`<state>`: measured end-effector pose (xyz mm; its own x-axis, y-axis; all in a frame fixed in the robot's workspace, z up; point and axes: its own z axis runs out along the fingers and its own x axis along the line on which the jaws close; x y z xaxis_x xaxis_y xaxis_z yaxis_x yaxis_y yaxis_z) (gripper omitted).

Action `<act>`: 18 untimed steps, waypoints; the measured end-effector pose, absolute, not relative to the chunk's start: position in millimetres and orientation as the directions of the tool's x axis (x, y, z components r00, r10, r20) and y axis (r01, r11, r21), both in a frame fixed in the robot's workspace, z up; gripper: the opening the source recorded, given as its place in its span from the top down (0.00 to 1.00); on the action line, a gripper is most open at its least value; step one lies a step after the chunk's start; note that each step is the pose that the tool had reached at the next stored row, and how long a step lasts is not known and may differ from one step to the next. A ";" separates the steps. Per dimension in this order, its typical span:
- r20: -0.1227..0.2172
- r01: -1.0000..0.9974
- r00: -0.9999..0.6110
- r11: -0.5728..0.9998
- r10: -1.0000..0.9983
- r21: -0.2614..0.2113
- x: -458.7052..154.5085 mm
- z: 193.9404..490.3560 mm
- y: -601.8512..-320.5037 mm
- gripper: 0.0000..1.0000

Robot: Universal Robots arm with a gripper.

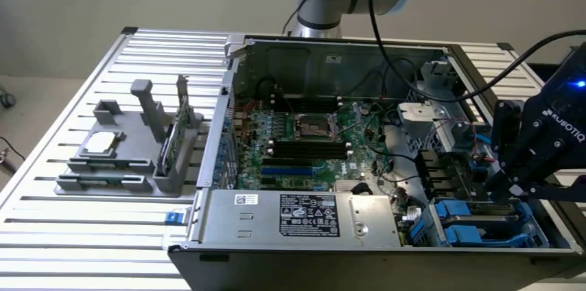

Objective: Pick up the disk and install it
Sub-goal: 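Insert the first disk wire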

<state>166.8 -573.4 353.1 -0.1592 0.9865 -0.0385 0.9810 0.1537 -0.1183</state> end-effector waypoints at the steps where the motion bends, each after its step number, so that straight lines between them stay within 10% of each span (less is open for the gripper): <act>1: -0.038 0.983 -0.147 0.142 0.988 -0.118 166.8 352.0 -573.3 0.84; 18: -0.044 0.992 -0.032 0.027 0.999 -0.122 176.7 346.8 -570.5 0.84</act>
<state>176.7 -570.5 346.8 -0.0324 0.9985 -0.0441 0.9922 0.0268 -0.1215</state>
